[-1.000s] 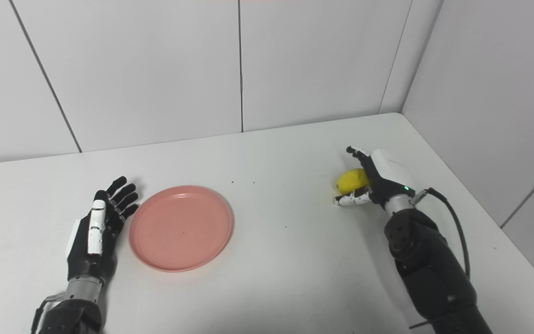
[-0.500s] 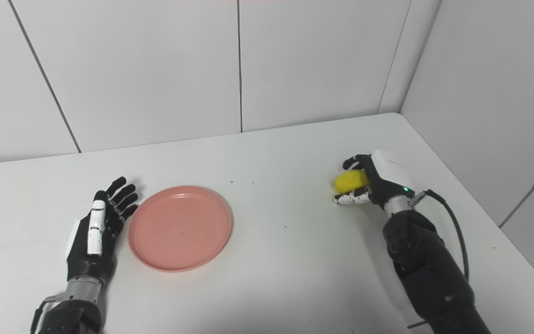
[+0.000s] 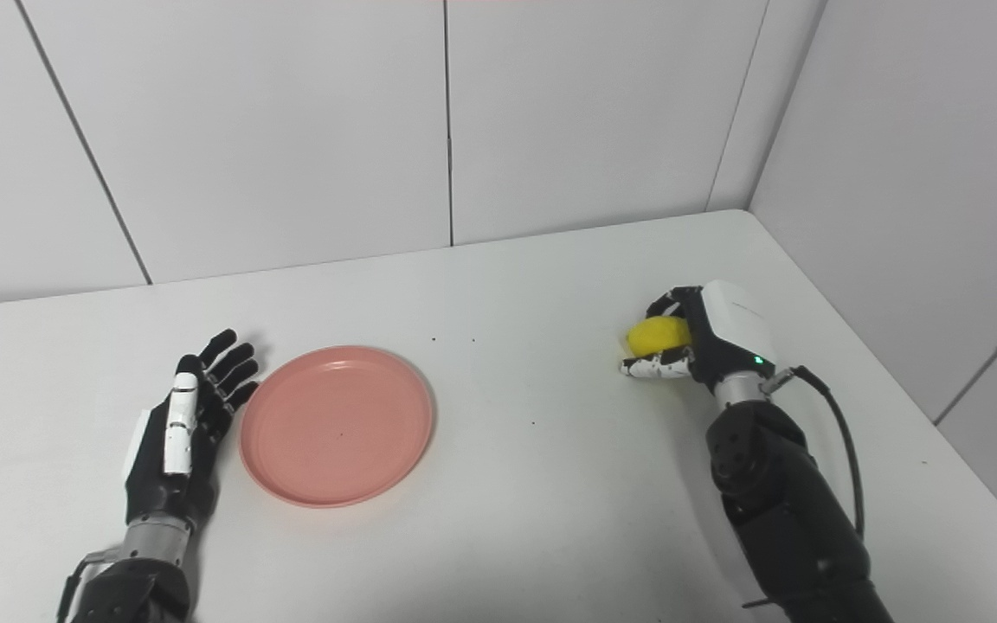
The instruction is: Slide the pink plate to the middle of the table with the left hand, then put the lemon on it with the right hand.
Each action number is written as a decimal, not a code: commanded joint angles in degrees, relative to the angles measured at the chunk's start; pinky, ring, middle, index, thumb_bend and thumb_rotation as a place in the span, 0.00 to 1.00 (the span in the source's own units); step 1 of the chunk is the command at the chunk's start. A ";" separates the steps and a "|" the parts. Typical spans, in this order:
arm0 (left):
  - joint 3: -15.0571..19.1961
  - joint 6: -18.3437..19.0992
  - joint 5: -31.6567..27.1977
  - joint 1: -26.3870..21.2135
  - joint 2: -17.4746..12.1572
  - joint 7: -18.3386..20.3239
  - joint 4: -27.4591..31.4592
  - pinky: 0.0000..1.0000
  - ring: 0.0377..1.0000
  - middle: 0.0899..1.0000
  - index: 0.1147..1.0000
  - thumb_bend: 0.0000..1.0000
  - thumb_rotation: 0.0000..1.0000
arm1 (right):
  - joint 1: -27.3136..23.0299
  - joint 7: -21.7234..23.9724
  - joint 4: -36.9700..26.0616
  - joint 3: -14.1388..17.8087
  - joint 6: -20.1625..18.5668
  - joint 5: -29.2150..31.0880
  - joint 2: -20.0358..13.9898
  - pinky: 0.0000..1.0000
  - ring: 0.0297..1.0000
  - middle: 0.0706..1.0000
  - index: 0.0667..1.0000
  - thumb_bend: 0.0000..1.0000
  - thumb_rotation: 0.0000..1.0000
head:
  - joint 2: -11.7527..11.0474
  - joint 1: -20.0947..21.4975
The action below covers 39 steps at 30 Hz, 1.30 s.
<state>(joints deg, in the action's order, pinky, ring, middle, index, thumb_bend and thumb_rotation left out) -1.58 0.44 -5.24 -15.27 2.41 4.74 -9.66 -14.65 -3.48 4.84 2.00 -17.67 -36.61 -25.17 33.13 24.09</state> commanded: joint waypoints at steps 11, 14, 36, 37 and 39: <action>-1.02 -0.55 2.51 -0.30 1.48 -1.97 2.21 0.88 0.88 0.85 0.83 0.52 1.00 | -3.07 0.31 -16.14 0.99 0.87 2.52 1.54 0.29 0.35 0.44 0.44 0.52 0.00 | 0.71 -5.37; -1.24 -0.17 2.97 -0.15 2.08 -2.68 3.03 0.88 0.88 0.86 0.83 0.51 1.00 | -3.77 1.23 -19.14 0.29 1.31 2.99 2.25 0.28 0.34 0.44 0.44 0.52 0.00 | 0.69 -6.80; -2.22 -0.43 6.26 0.73 3.34 -5.28 4.91 0.90 0.90 0.88 0.86 0.44 1.00 | -10.95 2.90 -16.44 -13.22 7.27 2.38 12.32 0.10 0.13 0.43 0.44 0.53 0.00 | 0.70 -9.89; -2.26 -0.26 6.39 0.74 3.33 -5.27 4.97 0.90 0.90 0.88 0.86 0.44 1.00 | -11.15 2.97 -15.98 -13.90 7.52 2.48 12.87 0.11 0.13 0.43 0.44 0.53 0.00 | 0.77 -10.11; -2.36 -0.19 6.56 0.75 3.31 -5.31 4.97 0.90 0.90 0.88 0.86 0.44 1.00 | -11.46 2.93 -15.17 -14.97 7.91 2.60 13.70 0.11 0.14 0.43 0.44 0.53 0.00 | 0.81 -10.51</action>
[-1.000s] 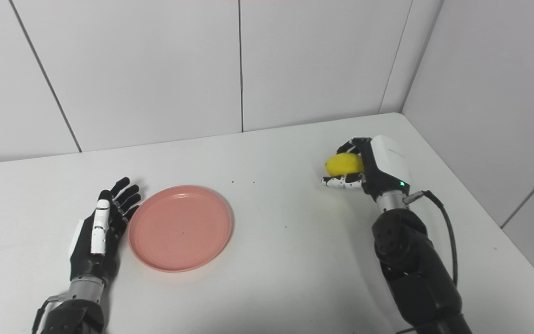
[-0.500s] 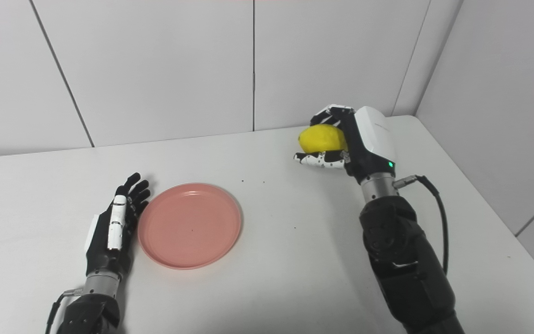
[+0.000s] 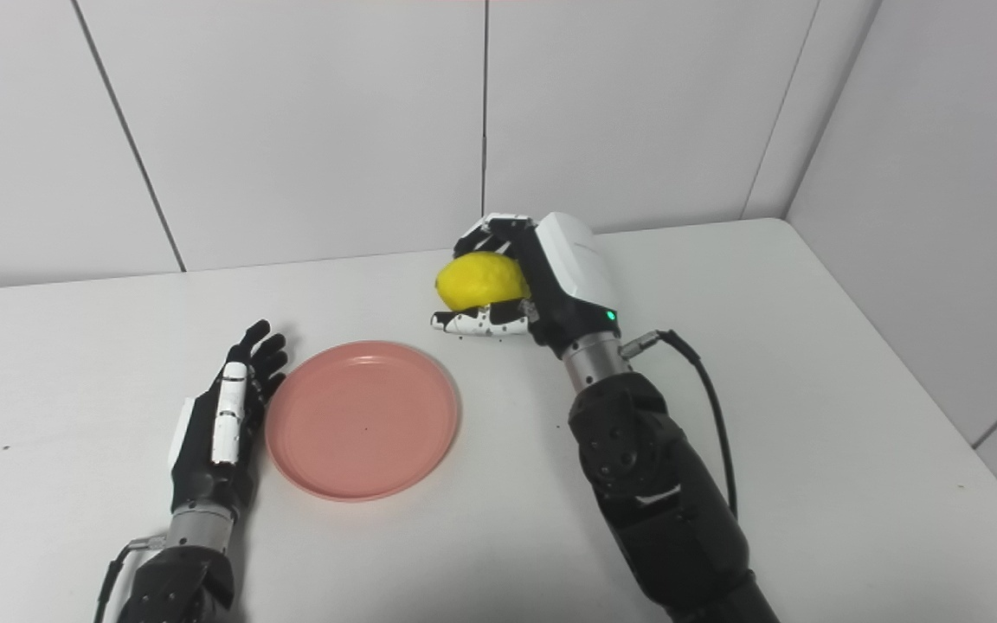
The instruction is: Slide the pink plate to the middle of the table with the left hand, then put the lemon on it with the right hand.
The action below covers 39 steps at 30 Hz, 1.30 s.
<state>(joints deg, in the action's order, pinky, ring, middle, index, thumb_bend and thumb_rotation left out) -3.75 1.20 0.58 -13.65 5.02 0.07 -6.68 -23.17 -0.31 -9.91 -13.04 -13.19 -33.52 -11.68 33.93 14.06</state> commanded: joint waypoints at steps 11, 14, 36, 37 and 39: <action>-0.97 -1.49 2.00 -0.92 0.91 -1.40 1.00 0.91 0.90 0.88 0.86 0.45 1.00 | -3.99 -1.16 6.29 -3.95 7.24 -1.40 3.04 0.13 0.16 0.43 0.44 0.52 0.00 | -0.04 -3.33; -1.29 -1.94 2.90 -0.95 1.12 -2.17 0.63 0.91 0.90 0.87 0.86 0.45 1.00 | -3.95 -0.66 7.64 -5.07 8.21 -1.38 3.25 0.17 0.21 0.36 0.46 0.52 0.00 | 0.01 -4.81; -2.39 -3.88 5.99 -1.02 2.55 -4.20 -1.22 0.90 0.89 0.87 0.86 0.44 1.00 | -1.06 1.87 14.12 -9.77 13.28 -2.19 1.65 0.26 0.31 0.39 0.48 0.52 0.00 | 0.33 -10.10; -2.36 -3.88 6.02 -1.04 2.66 -4.26 -1.31 0.90 0.89 0.87 0.86 0.44 1.00 | -1.05 1.93 14.40 -9.93 13.62 -2.17 1.49 0.26 0.32 0.39 0.48 0.52 0.00 | 0.35 -10.16; -2.30 -3.88 6.10 -1.07 2.82 -4.34 -1.48 0.90 0.89 0.87 0.85 0.44 1.00 | -1.04 2.04 14.72 -10.16 14.10 -2.14 1.27 0.24 0.29 0.39 0.48 0.52 0.00 | 0.33 -10.25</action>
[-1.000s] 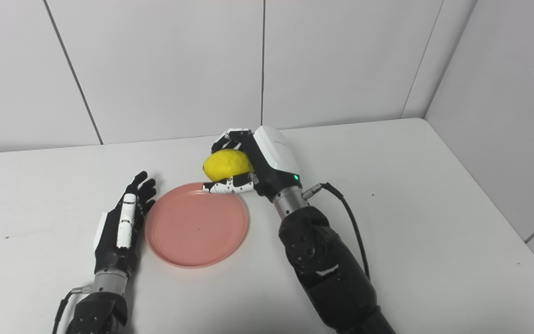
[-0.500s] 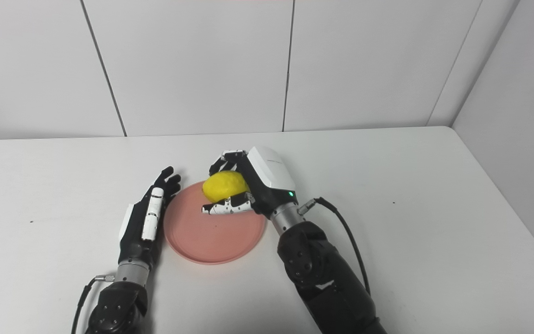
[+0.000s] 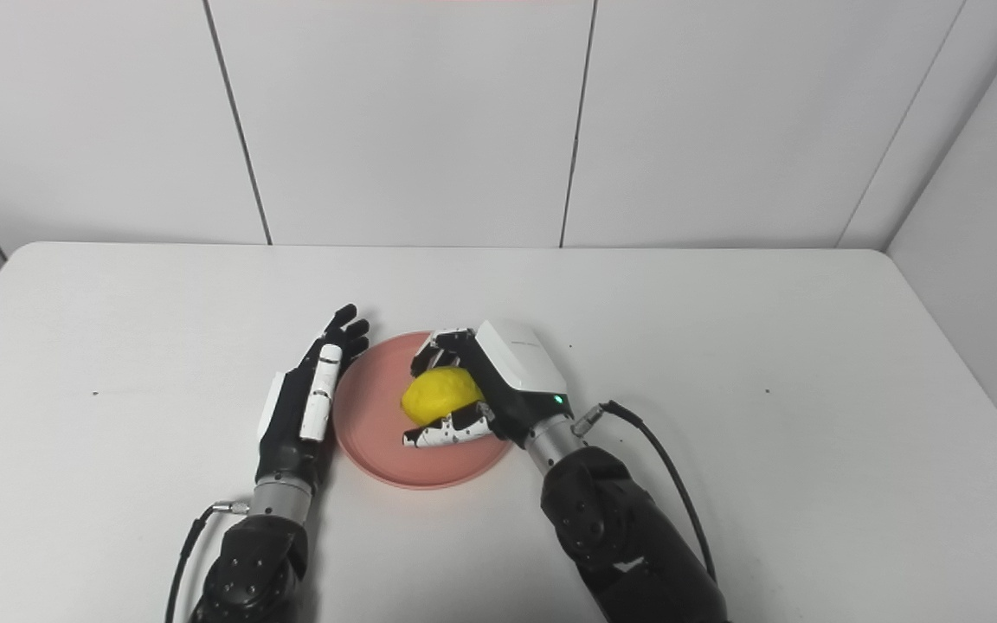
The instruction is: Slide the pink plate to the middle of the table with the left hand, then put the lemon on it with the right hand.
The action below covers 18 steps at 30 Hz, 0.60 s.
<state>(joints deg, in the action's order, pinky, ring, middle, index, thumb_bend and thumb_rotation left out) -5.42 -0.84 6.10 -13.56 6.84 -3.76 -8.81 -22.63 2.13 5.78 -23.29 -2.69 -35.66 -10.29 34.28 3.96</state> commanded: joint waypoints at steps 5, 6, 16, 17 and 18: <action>-0.84 -1.57 1.18 -1.16 1.14 -0.83 0.67 0.89 0.89 0.87 0.85 0.44 1.00 | -1.60 -0.98 -0.04 -0.35 5.01 -0.86 -0.42 0.23 0.28 0.38 0.50 0.51 0.00 | 0.02 -0.25; -0.83 -1.65 1.20 -1.17 1.12 -0.81 0.63 0.89 0.89 0.87 0.85 0.44 1.00 | -1.56 -1.58 0.20 -0.41 5.59 -1.25 -0.37 0.23 0.28 0.38 0.50 0.51 0.00 | 0.02 -0.25; -0.99 -2.08 2.18 -0.90 1.19 -1.43 0.59 0.90 0.89 0.87 0.85 0.43 1.00 | -0.93 -3.77 1.33 -0.28 10.90 -1.97 -0.43 0.68 0.76 0.78 0.70 0.50 0.03 | 0.16 -0.23; -0.98 -2.32 2.36 -0.94 1.19 -1.61 0.42 0.90 0.89 0.87 0.85 0.43 1.00 | -1.04 -4.20 1.77 -0.44 11.91 -2.41 -0.66 0.68 0.77 0.79 0.72 0.50 0.02 | 0.16 -0.23; -0.94 -2.45 2.41 -0.96 1.22 -1.71 0.32 0.90 0.89 0.87 0.85 0.42 1.00 | -1.12 -4.49 2.11 -0.51 12.65 -2.76 -0.79 0.70 0.79 0.81 0.78 0.49 0.06 | 0.16 -0.23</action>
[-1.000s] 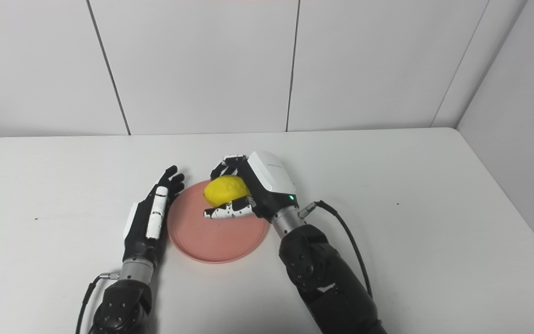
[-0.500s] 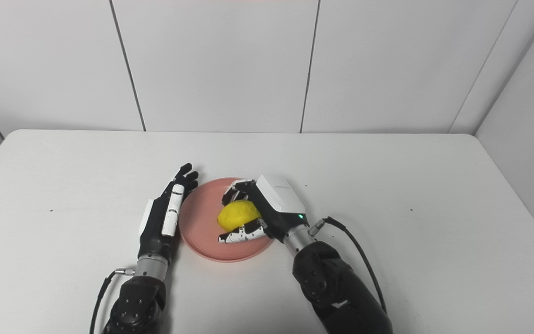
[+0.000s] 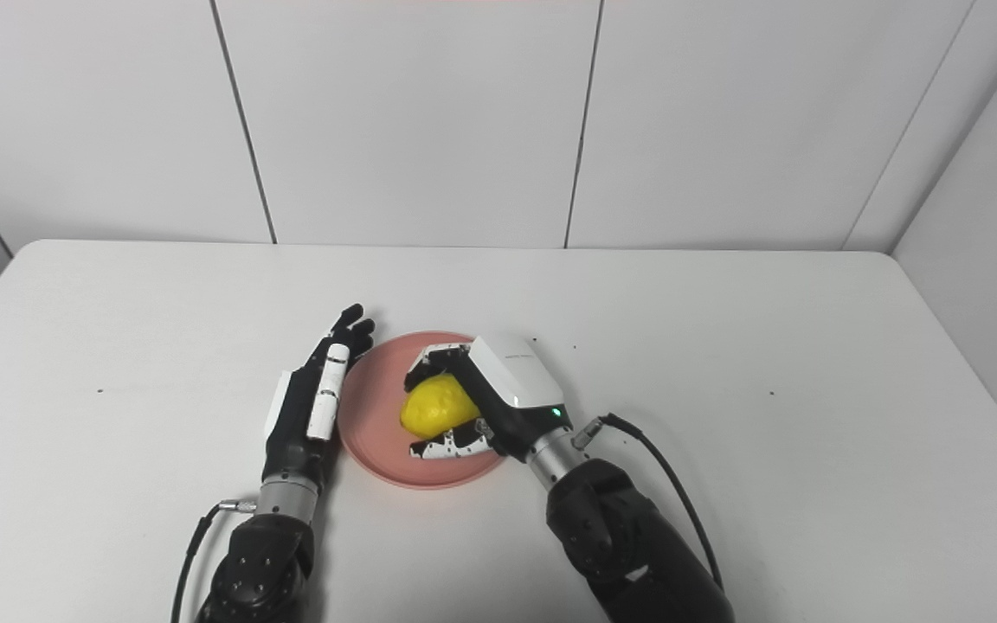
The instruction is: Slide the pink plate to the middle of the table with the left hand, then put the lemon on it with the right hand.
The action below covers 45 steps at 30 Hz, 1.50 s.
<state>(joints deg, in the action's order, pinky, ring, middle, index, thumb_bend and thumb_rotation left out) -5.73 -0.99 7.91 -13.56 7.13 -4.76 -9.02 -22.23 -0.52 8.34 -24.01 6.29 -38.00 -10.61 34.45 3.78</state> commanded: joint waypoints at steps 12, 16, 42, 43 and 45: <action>-0.68 -1.62 1.61 -0.92 1.12 -1.58 0.82 0.85 0.87 0.86 0.85 0.42 1.00 | -0.82 -2.82 -2.00 0.95 6.02 -2.13 -0.68 0.92 0.98 1.00 1.00 0.50 0.67 | -0.19 -0.04; -0.67 -1.69 1.27 -0.99 0.96 -1.21 0.96 0.86 0.88 0.87 0.85 0.41 1.00 | -0.62 -4.38 -2.60 1.25 7.28 -2.80 -0.95 0.98 1.00 1.00 1.00 0.57 0.77 | -0.17 -0.02; -0.18 -2.25 -1.29 -1.29 0.87 -0.22 1.47 1.00 0.97 0.93 0.91 0.41 1.00 | 6.98 -0.02 -10.03 12.53 3.51 15.83 4.87 1.00 1.00 1.00 1.00 0.60 0.94 | -0.39 0.21; -0.16 -2.08 -1.57 -1.23 0.84 -0.09 1.63 1.00 0.97 0.93 0.92 0.42 1.00 | 7.19 0.01 -9.90 12.91 3.40 16.47 5.14 1.00 1.00 1.00 1.00 0.59 0.96 | -0.35 0.25; -0.08 -1.93 -2.01 -1.22 0.78 -0.03 1.79 1.00 0.97 0.93 0.92 0.44 1.00 | 7.58 -0.27 -9.72 13.66 2.73 17.32 5.73 1.00 1.00 1.00 1.00 0.58 0.99 | -0.33 0.23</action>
<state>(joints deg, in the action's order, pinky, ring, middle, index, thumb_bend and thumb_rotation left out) -5.63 -1.12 6.29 -13.56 7.16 -5.18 -9.00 -13.71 -0.52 0.32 -11.22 9.33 -21.83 -5.61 34.10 4.04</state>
